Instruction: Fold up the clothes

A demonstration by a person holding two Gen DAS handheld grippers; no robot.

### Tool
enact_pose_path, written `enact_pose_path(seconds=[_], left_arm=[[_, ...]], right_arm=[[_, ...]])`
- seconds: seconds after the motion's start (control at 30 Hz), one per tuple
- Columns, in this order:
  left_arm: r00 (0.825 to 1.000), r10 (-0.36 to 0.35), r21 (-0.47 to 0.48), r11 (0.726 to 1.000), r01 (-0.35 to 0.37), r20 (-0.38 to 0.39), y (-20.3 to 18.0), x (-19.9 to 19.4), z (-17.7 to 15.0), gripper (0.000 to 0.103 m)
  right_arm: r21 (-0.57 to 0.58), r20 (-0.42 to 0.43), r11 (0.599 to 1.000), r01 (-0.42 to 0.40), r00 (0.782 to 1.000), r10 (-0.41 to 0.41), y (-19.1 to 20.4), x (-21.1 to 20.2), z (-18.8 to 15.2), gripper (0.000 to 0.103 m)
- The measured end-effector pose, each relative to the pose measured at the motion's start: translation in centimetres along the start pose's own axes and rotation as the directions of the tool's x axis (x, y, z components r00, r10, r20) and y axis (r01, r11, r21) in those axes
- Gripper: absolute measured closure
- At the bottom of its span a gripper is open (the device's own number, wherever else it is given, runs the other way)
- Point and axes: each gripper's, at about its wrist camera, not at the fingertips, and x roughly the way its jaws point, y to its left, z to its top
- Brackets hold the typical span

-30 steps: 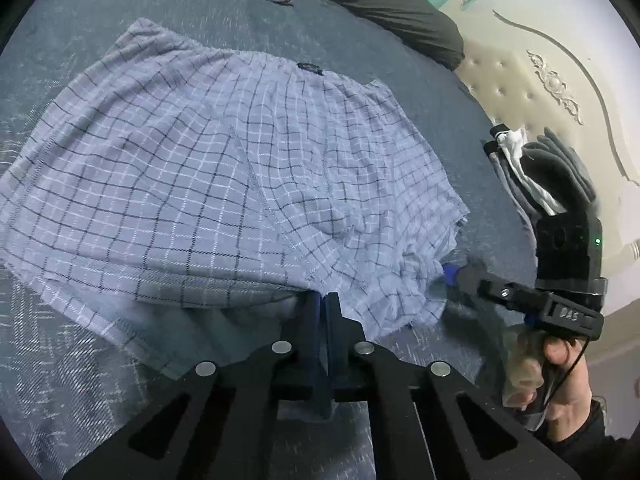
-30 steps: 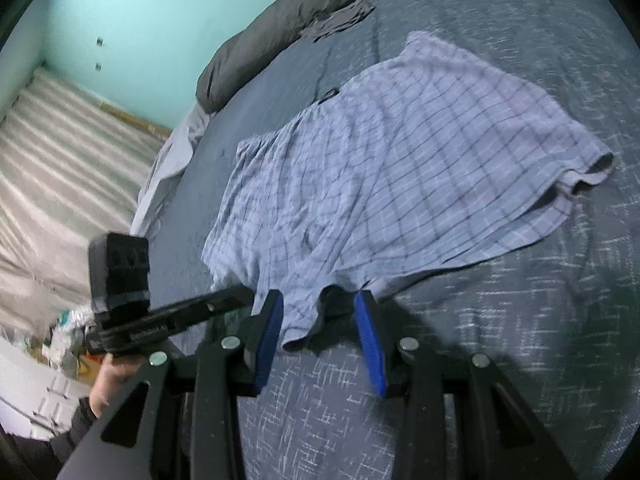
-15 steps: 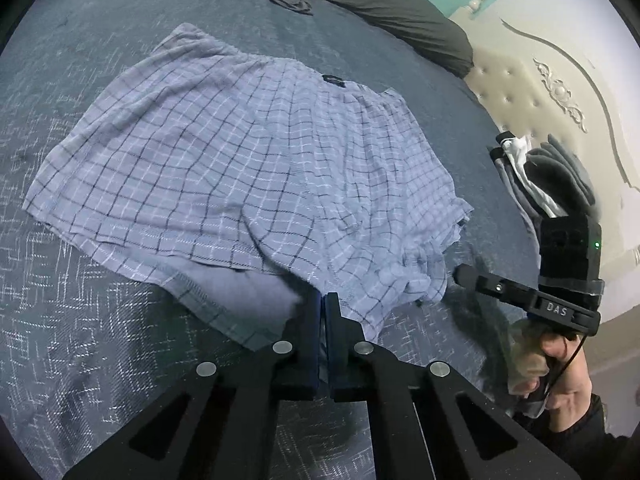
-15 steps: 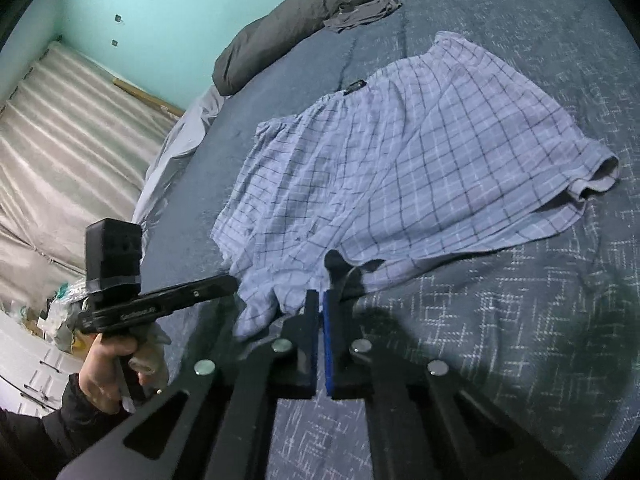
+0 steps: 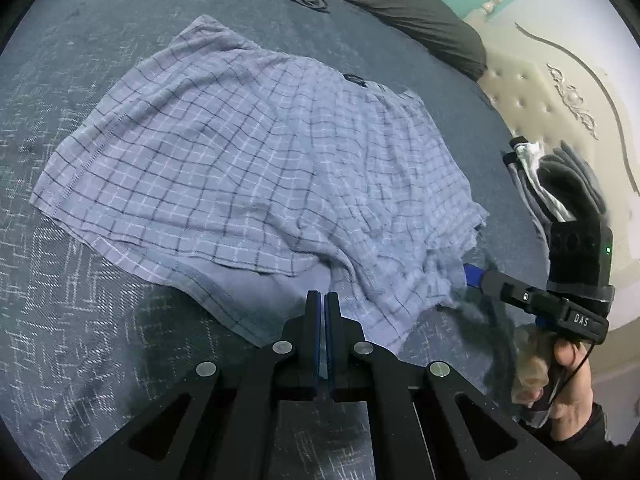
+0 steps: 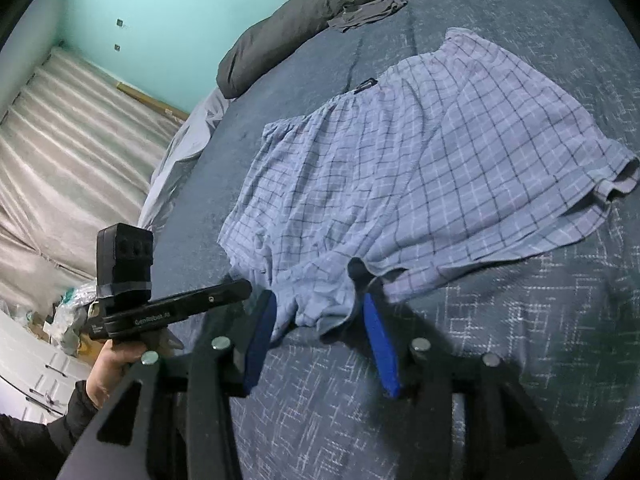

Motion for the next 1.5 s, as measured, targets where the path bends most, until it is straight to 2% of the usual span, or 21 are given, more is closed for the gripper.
enact_pose_path(seconds=[0.1,0.2,0.27,0.43,0.57,0.8,0.87,0.9,0.93,1.3,1.37,1.43,1.5], left_arm=[[1.000,0.016,-0.002,1.000,-0.016,0.006,0.2,0.5,0.4,0.100],[0.999,0.051,0.005,0.999,-0.051,0.009,0.5,1.0,0.7,0.099],[0.997,0.081,0.012,0.997,-0.081,0.008,0.9,1.3,0.9,0.099],[0.999,0.049,-0.028,0.998,-0.048,0.021,1.5,1.2,1.2,0.099],[0.998,0.050,-0.035,0.998,-0.048,0.039,1.7,0.7,1.4,0.100],[0.997,0.058,-0.116,0.992,-0.052,0.048,2.6,-0.4,0.8,0.099],[0.995,0.085,-0.133,0.988,-0.077,0.056,3.0,-0.6,0.8,0.086],[0.994,0.088,-0.141,0.987,-0.079,0.059,3.2,-0.7,0.8,0.071],[0.995,0.077,-0.161,0.985,-0.066,0.063,3.6,-0.7,0.8,0.068],[0.995,0.026,-0.215,0.977,-0.005,0.094,5.1,-0.8,1.3,0.069],[0.995,0.015,-0.221,0.975,0.006,0.097,5.2,-0.7,1.3,0.076],[0.995,0.010,-0.222,0.975,0.012,0.098,5.2,-0.7,1.3,0.095],[0.995,0.007,-0.221,0.975,0.016,0.102,5.1,-0.9,1.3,0.097]], right_arm=[[0.011,0.002,1.000,0.004,1.000,-0.004,-0.3,0.1,0.1,0.056],[-0.001,-0.010,1.000,0.020,1.000,-0.020,-0.2,0.5,0.0,0.062],[-0.007,-0.020,1.000,0.027,0.999,-0.028,-0.2,0.8,-0.1,0.063],[0.000,-0.020,1.000,0.026,0.999,-0.026,-0.5,0.6,-0.2,0.063],[-0.004,-0.021,1.000,0.022,1.000,-0.022,-0.5,0.6,-0.2,0.063],[0.008,-0.018,1.000,0.020,1.000,-0.020,-0.6,0.4,-0.2,0.063],[0.009,-0.014,1.000,0.020,1.000,-0.020,-0.6,0.4,-0.1,0.063],[0.009,-0.012,1.000,0.019,1.000,-0.019,-0.6,0.4,-0.1,0.063],[0.009,-0.012,1.000,0.019,1.000,-0.019,-0.6,0.4,-0.1,0.063],[0.003,-0.020,1.000,0.022,1.000,-0.022,-0.6,0.6,-0.1,0.063],[0.003,-0.021,1.000,0.023,1.000,-0.023,-0.6,0.6,-0.1,0.063],[0.003,-0.021,1.000,0.023,1.000,-0.023,-0.7,0.6,-0.1,0.063],[0.002,-0.020,1.000,0.023,1.000,-0.023,-0.7,0.5,-0.1,0.063]])
